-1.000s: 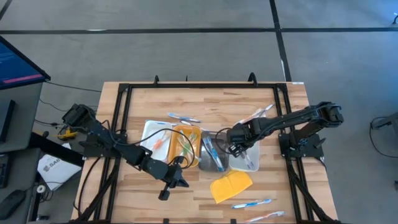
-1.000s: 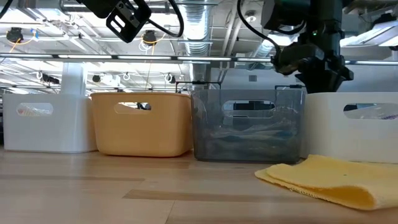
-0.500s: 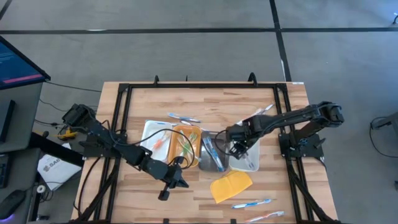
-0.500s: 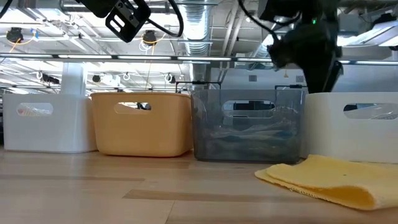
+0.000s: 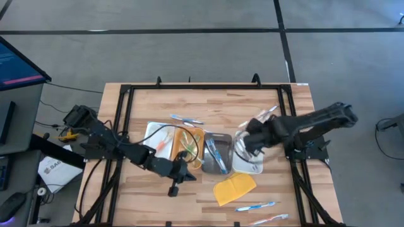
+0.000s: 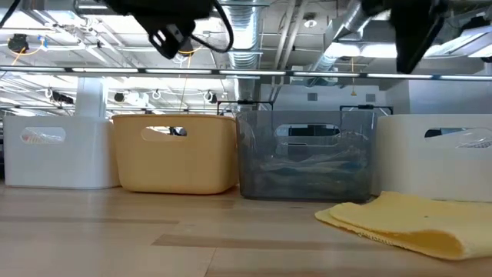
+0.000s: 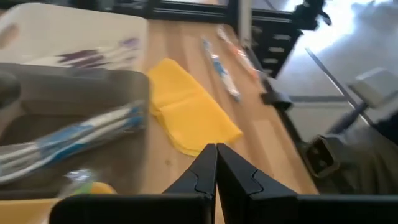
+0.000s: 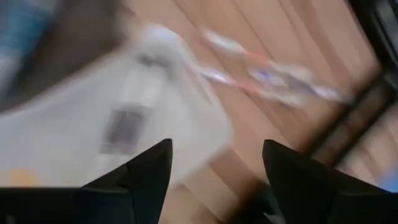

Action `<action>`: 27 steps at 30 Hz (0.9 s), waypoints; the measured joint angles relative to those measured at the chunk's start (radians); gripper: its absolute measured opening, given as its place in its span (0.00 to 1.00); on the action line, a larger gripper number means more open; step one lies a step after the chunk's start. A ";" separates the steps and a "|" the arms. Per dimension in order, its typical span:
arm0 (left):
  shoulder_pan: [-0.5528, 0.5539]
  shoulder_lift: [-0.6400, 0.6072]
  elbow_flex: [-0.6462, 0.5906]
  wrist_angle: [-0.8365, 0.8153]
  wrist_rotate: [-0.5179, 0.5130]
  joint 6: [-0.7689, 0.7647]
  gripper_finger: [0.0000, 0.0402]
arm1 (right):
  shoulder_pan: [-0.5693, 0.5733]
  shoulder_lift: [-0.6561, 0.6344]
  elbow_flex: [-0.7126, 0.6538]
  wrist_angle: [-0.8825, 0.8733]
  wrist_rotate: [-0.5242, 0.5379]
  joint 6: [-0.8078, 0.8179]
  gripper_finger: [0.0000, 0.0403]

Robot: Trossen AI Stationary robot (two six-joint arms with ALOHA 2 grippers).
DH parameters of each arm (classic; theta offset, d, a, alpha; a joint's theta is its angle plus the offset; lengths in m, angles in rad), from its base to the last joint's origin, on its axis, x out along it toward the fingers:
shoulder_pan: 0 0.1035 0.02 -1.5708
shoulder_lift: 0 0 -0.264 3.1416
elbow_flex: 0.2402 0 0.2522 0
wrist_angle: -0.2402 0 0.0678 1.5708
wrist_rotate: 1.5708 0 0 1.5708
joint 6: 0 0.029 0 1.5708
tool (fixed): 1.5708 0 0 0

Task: Pick & Place Toothbrushes
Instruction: Put the purple toothbrush into the right white bin

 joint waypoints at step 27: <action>0.338 0.000 0.029 0.095 0.247 -0.100 0.00 | 0.089 -0.648 -0.522 0.544 0.443 -0.056 0.59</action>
